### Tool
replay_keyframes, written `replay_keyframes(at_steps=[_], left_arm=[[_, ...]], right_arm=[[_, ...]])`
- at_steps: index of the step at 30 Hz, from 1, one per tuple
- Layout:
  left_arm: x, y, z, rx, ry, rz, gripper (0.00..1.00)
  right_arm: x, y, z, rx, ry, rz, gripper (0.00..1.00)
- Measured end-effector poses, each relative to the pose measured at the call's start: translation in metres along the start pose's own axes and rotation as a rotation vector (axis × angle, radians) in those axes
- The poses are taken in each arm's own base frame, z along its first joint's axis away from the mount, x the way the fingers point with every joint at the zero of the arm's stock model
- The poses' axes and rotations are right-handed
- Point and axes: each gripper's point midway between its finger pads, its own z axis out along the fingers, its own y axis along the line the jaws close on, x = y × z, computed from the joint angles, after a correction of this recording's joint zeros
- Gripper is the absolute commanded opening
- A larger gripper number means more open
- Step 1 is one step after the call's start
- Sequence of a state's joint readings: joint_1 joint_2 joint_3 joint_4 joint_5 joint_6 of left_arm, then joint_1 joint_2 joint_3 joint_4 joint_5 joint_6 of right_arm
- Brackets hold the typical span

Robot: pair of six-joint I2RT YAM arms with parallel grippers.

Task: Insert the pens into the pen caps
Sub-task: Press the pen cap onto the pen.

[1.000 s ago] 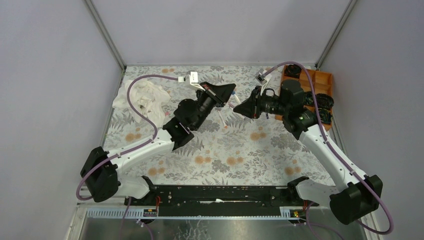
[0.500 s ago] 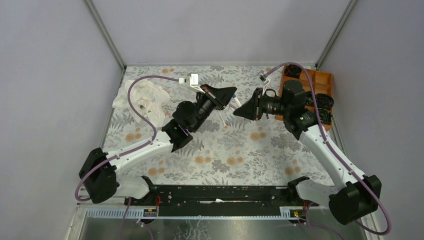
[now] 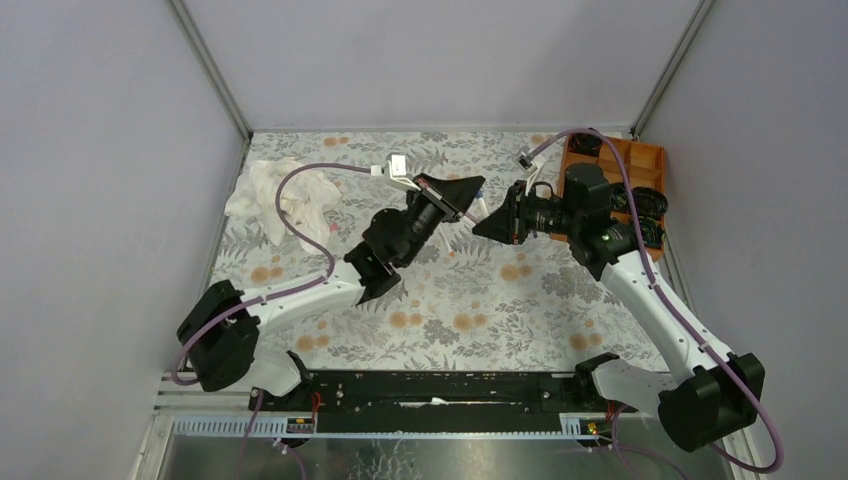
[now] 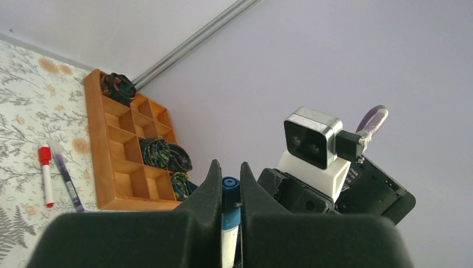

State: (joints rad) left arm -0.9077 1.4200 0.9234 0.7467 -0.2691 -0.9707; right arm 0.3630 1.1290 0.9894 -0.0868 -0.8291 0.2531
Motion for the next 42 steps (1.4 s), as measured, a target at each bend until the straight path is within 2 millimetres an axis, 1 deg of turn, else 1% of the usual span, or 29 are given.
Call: replay_keyframes(at_steps=[5, 8, 10, 15, 19, 23, 29, 39, 40, 42], left_arm=[[0.017, 0.006, 0.005, -0.015, 0.016, -0.021, 0.0], [0.024, 0.007, 0.002, -0.023, 0.033, -0.011, 0.0], [0.028, 0.008, -0.004, -0.03, 0.049, 0.005, 0.0], [0.029, 0.001, -0.017, -0.023, 0.07, 0.032, 0.0], [0.031, -0.002, -0.022, -0.004, 0.087, 0.043, 0.0], [0.037, -0.002, -0.023, 0.001, 0.102, 0.054, 0.0], [0.049, 0.003, -0.022, -0.003, 0.134, 0.07, 0.0], [0.055, 0.006, -0.025, -0.002, 0.158, 0.066, 0.0], [0.055, 0.007, -0.026, -0.003, 0.159, 0.063, 0.05], [0.055, 0.007, -0.026, -0.006, 0.16, 0.06, 0.18]], right_arm=[[0.012, -0.005, -0.002, 0.021, 0.039, 0.069, 0.0], [0.019, -0.005, -0.005, 0.024, 0.063, 0.099, 0.0], [0.023, -0.002, -0.007, 0.004, 0.079, 0.121, 0.0], [0.027, 0.012, -0.011, -0.074, 0.108, 0.141, 0.0], [0.029, 0.017, -0.013, -0.107, 0.119, 0.149, 0.0], [0.033, 0.016, -0.015, -0.106, 0.133, 0.15, 0.0], [0.041, 0.012, -0.019, -0.089, 0.156, 0.166, 0.0], [0.047, 0.009, -0.02, -0.079, 0.177, 0.171, 0.0], [0.047, 0.009, -0.02, -0.079, 0.179, 0.171, 0.0], [0.048, 0.009, -0.021, -0.079, 0.181, 0.17, 0.0]])
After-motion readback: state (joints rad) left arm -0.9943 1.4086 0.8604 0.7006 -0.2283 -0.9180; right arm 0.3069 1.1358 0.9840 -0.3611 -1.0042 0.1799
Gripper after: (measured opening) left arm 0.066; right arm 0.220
